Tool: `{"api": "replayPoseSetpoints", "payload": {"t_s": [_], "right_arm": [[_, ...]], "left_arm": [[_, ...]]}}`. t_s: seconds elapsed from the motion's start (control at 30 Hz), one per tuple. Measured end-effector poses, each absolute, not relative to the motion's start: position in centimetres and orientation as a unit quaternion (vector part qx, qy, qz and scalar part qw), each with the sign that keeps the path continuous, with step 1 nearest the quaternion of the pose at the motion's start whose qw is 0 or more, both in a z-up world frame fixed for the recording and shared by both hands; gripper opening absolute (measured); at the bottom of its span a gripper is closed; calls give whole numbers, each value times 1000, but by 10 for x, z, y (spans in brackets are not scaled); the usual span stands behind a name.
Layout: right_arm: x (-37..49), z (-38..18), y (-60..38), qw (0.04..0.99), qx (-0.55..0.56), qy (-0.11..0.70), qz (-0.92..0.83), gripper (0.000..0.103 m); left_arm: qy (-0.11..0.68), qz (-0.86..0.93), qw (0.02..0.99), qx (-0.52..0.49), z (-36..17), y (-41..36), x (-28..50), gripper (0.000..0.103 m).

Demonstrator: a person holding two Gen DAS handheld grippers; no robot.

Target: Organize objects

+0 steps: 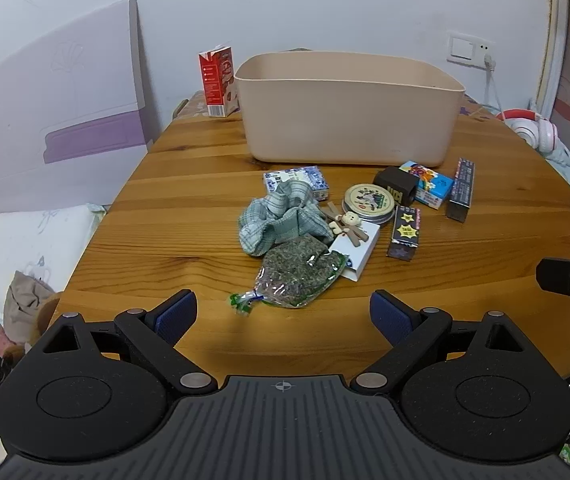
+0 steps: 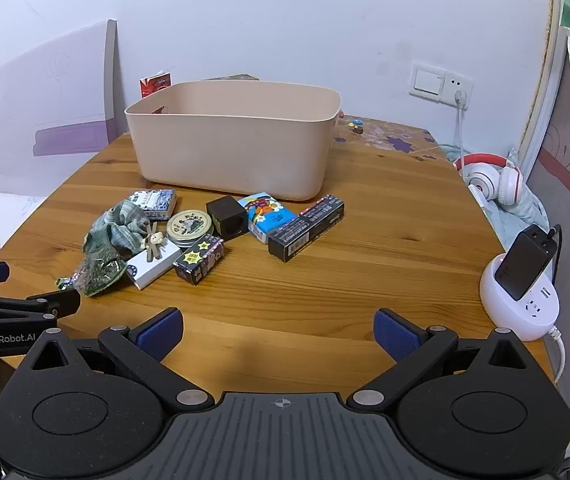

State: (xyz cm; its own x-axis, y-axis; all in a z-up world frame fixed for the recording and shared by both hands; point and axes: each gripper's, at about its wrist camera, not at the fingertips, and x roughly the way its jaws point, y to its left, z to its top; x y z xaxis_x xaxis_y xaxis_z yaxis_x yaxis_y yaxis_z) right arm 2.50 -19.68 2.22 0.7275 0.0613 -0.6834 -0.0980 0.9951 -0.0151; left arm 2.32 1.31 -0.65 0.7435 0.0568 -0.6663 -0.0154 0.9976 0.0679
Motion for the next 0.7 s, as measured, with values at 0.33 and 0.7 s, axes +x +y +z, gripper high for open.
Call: {"api": "replayPoseSetpoints", "payload": {"t_s": [0.33,0.7], "right_arm": [[43,15,-197,929,-15,367,38,103],[67,9,-199,930,-4,365,35,100]], "left_arm": [[362,21,932,22,-11,22,39,95],[357,19,934,15,-11,30,63,94]]}}
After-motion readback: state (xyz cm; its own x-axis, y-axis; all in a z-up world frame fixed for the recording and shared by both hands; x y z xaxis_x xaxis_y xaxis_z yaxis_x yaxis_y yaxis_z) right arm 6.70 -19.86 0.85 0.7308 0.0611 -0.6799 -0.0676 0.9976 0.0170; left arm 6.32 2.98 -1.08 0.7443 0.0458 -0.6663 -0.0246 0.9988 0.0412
